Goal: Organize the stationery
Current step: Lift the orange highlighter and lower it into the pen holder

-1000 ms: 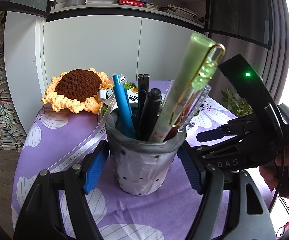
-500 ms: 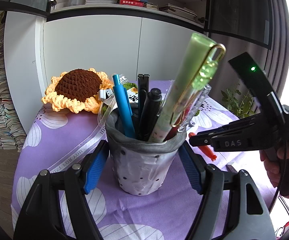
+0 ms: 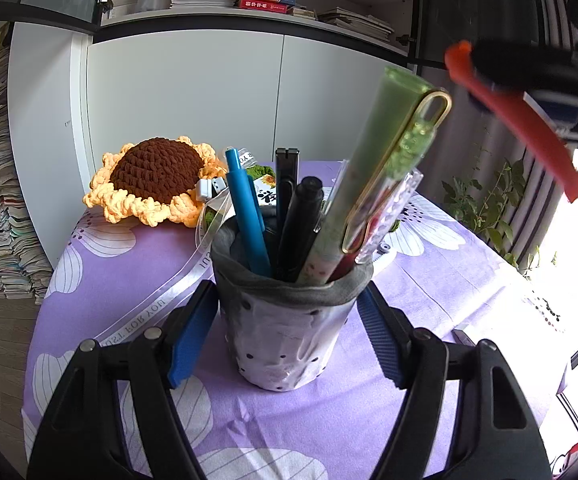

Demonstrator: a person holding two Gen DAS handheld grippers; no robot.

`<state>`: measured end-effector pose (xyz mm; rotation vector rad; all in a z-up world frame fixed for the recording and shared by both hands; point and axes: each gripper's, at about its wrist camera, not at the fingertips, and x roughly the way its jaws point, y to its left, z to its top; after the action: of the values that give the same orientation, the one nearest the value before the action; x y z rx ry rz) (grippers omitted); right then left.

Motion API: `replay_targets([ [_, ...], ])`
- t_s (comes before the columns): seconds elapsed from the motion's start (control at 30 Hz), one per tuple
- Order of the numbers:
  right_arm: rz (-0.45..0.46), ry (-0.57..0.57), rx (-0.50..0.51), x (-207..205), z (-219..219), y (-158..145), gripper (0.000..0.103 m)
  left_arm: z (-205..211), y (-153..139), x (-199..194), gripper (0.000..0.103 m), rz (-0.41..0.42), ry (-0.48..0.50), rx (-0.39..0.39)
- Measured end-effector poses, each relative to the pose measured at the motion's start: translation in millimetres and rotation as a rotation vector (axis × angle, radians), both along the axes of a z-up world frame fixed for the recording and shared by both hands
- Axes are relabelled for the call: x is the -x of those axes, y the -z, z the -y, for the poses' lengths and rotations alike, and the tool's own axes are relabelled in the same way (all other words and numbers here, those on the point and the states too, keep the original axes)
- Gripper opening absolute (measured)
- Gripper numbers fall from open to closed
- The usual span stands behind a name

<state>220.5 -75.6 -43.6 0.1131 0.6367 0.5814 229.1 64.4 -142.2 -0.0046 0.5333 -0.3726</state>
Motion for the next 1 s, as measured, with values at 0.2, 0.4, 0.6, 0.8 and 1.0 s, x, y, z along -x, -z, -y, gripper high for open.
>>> replay_targets([
  [0.2, 0.062, -0.068, -0.032, 0.5, -26.6, -12.0, 0.019, 0.0, 0.0, 0.0, 0.072, 0.0, 0.0, 0.0],
  [0.4, 0.022, -0.041, -0.033, -32.1, -38.0, 0.6, 0.019, 0.0, -0.1, 0.0, 0.072, 0.0, 0.0, 0.0],
  [0.6, 0.01, -0.044, -0.037, -45.4, -42.3, 15.6, 0.019, 0.0, -0.1, 0.0, 0.072, 0.0, 0.0, 0.0],
  [0.8, 0.019, -0.052, -0.026, -45.4, -44.4, 19.9, 0.019, 0.0, -0.1, -0.1, 0.072, 0.0, 0.0, 0.0],
  [1.0, 0.001, -0.041, -0.03, -49.7, -40.2, 24.8, 0.019, 0.1, -0.1, -0.1, 0.072, -0.001, 0.0, 0.0],
])
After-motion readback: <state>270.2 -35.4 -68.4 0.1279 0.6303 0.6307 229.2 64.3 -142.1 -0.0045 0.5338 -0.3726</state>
